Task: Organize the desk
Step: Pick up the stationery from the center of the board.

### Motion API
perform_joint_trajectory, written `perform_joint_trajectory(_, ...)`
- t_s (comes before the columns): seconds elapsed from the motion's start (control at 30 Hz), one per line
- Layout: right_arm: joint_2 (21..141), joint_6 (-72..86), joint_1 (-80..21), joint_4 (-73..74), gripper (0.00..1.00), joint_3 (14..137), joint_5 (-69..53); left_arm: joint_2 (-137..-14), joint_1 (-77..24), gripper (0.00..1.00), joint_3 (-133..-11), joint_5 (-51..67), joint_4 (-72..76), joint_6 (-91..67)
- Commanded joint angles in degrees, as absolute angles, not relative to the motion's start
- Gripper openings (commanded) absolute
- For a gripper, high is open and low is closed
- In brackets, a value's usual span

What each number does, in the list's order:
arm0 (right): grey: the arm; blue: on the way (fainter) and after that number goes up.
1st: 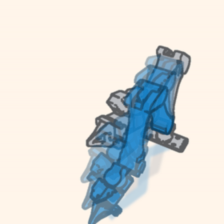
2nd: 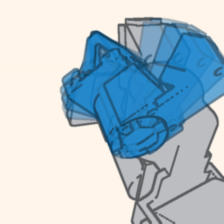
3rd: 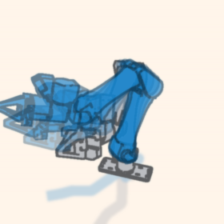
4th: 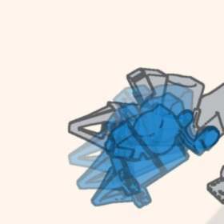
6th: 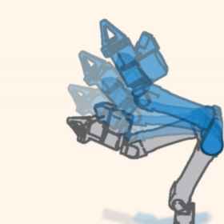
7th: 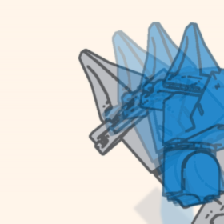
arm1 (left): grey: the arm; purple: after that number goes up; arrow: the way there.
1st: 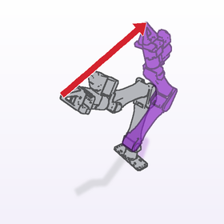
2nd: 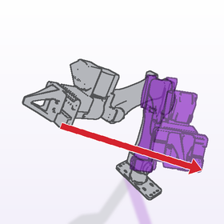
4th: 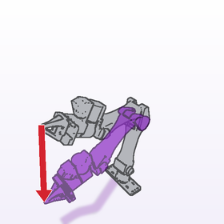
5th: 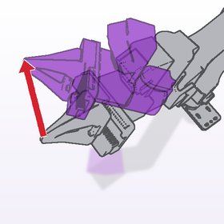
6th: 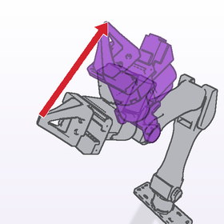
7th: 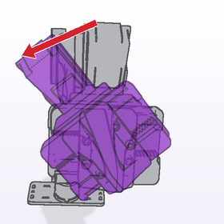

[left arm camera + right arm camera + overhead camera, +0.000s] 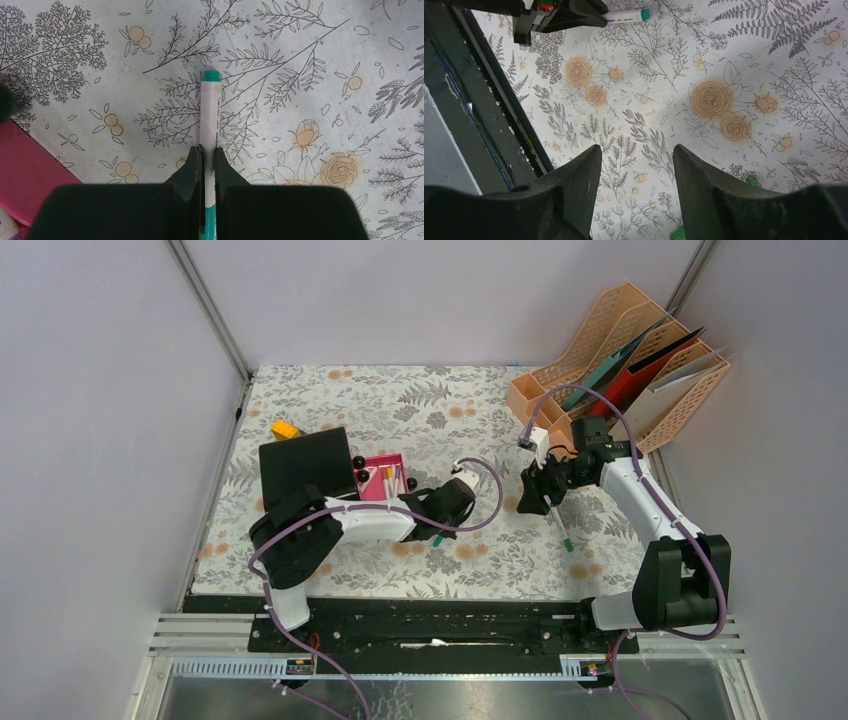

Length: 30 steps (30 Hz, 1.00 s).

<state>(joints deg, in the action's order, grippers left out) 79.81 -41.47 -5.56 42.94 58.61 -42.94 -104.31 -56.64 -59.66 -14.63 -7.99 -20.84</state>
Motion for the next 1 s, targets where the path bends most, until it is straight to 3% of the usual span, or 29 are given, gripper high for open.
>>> perform_joint_trajectory(0.0, 78.05, -41.22, -5.31, 42.49, 0.61, 58.49, -43.15, -102.63, -56.95, 0.00, -59.13, -16.49, -8.18, -20.74)
perform_joint_trajectory(0.4, 77.87, -41.31, -5.32, 42.47, 0.61, 58.47, -43.24, -91.50, -56.96, 0.00, -56.60, -24.16, -6.38, -19.76)
perform_joint_trajectory(0.7, 77.68, -41.40, -5.29, 42.47, 0.61, 58.45, -43.15, -88.56, -56.04, 0.00, -58.17, -39.06, -10.88, -18.68)
perform_joint_trajectory(0.97, 77.61, -41.40, -5.33, 42.44, 0.61, 58.38, -43.07, -87.99, -51.60, 0.00, -57.98, -41.48, -13.22, -19.77)
